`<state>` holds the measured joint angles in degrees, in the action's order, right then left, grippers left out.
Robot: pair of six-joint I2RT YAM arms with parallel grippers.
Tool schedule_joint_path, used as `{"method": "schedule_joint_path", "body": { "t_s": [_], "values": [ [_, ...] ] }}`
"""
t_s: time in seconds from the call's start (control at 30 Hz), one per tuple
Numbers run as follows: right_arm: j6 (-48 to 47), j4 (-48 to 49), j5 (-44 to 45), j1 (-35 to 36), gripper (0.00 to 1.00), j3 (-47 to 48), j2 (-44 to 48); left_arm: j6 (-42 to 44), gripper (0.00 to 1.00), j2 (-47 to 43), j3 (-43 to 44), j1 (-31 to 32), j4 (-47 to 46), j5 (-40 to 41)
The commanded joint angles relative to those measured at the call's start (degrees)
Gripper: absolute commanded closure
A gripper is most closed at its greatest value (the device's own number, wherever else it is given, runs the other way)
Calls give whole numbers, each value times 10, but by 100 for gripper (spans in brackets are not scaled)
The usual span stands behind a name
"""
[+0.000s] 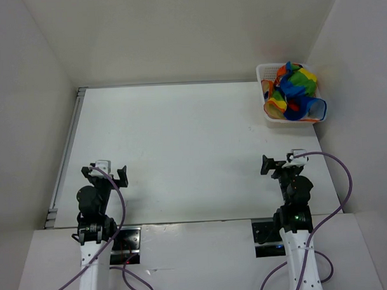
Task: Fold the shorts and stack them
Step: Grab the shorts from the pile
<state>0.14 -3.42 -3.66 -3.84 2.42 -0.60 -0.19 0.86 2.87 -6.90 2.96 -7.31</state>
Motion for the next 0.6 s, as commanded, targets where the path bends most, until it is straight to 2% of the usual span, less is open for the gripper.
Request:
{"method": "schedule_joint_path", "body": {
  "t_s": [0.0,0.2,0.27,0.33,0.37,0.4,0.43,0.47,0.5,0.53,0.57],
  "values": [
    [-6,33,1,4,0,-22,7,2,0,-9,-18,2,-21,1],
    [-6,33,1,4,0,-22,7,2,0,-9,-18,2,-21,1],
    [-22,33,-25,4,0,-22,7,2,0,-9,-18,2,-21,1],
    [-139,33,-122,4,0,-7,7,2,0,-9,-18,2,-21,1],
    [-149,57,-133,4,0,11,7,2,0,-9,-11,2,-21,-10],
    [-149,75,-136,4,0,16,7,2,0,-9,-3,2,-30,-76],
    [-164,87,-150,4,0,25,7,2,0,-9,9,2,-78,-76],
    [-238,66,-190,4,0,46,7,2,0,-9,14,2,-116,-64],
    [-438,35,-269,4,0,57,7,2,0,-9,20,2,-146,-88],
    [-531,-6,-285,4,0,70,7,2,0,-9,20,2,-191,-120],
    [-590,-39,-285,4,0,93,7,2,0,-9,27,2,-191,-152]
  ]
}}
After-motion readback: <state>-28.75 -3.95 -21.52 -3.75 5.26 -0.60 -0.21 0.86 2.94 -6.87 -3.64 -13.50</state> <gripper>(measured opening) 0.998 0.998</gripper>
